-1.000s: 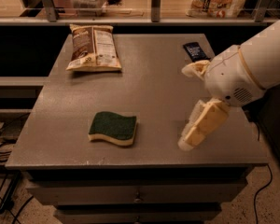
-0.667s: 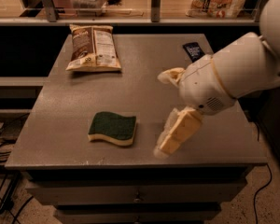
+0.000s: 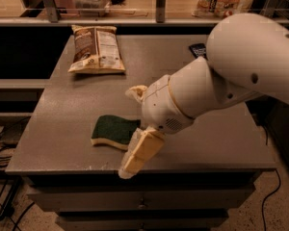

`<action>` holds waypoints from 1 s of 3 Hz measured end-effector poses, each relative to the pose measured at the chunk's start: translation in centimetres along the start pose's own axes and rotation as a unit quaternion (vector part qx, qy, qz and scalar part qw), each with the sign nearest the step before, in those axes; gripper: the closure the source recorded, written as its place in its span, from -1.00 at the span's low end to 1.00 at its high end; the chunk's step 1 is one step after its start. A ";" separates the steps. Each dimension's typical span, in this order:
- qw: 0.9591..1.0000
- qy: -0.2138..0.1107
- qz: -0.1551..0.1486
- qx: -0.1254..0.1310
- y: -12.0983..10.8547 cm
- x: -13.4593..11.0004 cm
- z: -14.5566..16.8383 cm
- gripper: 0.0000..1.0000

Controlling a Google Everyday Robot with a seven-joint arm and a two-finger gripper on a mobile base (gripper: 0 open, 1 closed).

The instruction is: Pick sponge

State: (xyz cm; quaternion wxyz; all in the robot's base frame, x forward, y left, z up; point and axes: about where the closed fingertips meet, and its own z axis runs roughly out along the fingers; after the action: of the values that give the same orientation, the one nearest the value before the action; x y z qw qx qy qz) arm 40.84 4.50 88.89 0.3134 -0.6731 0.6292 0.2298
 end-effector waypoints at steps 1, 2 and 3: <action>1.000 -0.008 -0.003 -0.004 -0.5 -0.8 3.3 -1.00; 1.000 -0.014 0.001 -0.007 -1.5 -0.6 6.0 -1.00; 1.000 -0.025 0.013 -0.013 -2.5 0.3 7.8 -0.68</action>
Offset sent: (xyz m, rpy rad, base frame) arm 0.0389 0.0667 -0.0628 0.0459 0.0339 0.0061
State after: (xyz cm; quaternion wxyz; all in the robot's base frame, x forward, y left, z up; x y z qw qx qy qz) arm 44.04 9.93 83.57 0.3174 -0.6626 0.6271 0.2590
